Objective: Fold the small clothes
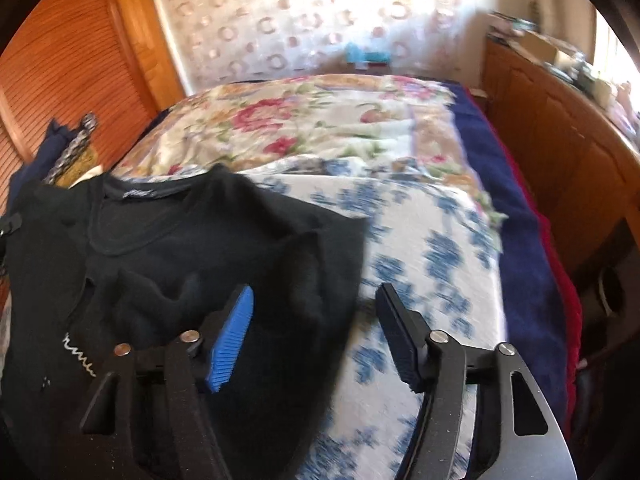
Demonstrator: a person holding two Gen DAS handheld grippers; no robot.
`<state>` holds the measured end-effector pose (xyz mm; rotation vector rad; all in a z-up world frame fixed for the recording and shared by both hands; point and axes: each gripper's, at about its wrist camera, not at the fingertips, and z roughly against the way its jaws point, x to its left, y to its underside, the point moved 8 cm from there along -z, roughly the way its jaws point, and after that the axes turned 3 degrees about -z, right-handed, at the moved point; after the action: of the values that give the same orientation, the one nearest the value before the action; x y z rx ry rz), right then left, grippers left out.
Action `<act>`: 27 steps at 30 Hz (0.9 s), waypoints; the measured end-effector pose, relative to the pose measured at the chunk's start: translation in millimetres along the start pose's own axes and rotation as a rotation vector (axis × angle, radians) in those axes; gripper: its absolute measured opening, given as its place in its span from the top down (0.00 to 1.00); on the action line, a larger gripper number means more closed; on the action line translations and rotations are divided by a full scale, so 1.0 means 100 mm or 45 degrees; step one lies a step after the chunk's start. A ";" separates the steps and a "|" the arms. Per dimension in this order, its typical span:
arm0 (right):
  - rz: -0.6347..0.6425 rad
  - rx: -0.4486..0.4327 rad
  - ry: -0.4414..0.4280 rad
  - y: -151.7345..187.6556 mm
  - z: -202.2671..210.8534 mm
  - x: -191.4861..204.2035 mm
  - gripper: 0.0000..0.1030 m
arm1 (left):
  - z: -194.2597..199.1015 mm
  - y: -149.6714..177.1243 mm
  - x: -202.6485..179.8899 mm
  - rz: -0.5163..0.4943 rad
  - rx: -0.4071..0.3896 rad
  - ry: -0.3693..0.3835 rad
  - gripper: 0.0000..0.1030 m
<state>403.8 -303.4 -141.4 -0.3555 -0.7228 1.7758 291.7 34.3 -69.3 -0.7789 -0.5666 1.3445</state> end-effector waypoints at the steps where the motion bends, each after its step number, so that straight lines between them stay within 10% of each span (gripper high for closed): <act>1: 0.038 0.001 0.009 0.00 -0.02 0.06 0.45 | 0.01 0.00 -0.02 -0.003 -0.002 0.005 0.99; 3: 0.086 0.001 0.040 0.00 -0.02 0.13 0.90 | 0.08 0.02 -0.07 -0.017 -0.014 0.014 0.99; 4: 0.057 0.017 -0.024 0.00 0.00 0.17 0.96 | 0.12 0.03 -0.09 -0.023 -0.020 0.016 0.99; 13: 0.067 -0.263 -0.065 0.00 0.95 0.45 0.98 | 0.96 0.13 -0.19 -0.064 -0.176 0.048 0.99; 27: -0.005 -0.363 -0.091 1.33 2.21 0.63 0.98 | 2.10 1.25 0.07 -0.097 -0.176 -0.033 0.99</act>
<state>156.9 -333.2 -48.6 -0.4822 -1.0308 1.6902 54.8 82.3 -32.9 -0.8447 -0.7085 1.2569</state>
